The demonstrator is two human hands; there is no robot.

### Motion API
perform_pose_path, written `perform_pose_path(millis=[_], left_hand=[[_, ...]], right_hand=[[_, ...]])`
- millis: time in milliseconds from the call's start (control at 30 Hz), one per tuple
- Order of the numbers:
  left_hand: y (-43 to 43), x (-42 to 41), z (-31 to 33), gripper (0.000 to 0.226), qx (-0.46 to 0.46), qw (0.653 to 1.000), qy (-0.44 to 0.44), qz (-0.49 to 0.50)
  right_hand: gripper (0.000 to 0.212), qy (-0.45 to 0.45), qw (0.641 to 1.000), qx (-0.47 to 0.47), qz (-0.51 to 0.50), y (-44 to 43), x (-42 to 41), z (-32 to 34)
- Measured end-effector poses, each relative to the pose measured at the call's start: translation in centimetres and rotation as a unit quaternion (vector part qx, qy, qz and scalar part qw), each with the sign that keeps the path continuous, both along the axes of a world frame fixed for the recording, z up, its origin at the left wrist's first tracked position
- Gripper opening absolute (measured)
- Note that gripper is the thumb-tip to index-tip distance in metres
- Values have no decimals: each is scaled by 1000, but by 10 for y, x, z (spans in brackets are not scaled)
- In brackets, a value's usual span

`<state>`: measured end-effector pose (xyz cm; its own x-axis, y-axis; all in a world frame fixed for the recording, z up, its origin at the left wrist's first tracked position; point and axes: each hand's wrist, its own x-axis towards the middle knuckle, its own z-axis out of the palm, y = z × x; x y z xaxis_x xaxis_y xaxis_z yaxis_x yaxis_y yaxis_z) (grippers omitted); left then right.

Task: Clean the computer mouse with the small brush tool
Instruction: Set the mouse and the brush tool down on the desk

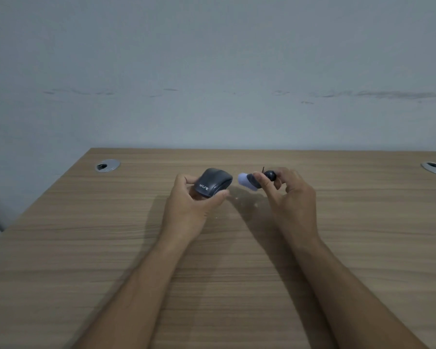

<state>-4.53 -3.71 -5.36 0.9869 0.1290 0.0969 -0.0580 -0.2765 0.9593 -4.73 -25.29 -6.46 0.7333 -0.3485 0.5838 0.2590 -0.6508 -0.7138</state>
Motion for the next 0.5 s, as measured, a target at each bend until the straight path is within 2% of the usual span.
perform_pose_path(millis=[100,200,367,500], left_hand=[[2,6,-11,60,74,997,-11,22],[-2,11,-18,58,117,992,-23,48],[-12,15,-23,55,263,961,-30,84],[-12,22,-30,77,323,944,-16,71]], right_hand=[[18,10,998,-53,15,2,5,-9],[25,75,989,-125,-5,8,6,-15],[28,140,956,-251,-63,22,1,-21],[31,171,949,-253,-72,27,-1,-21]])
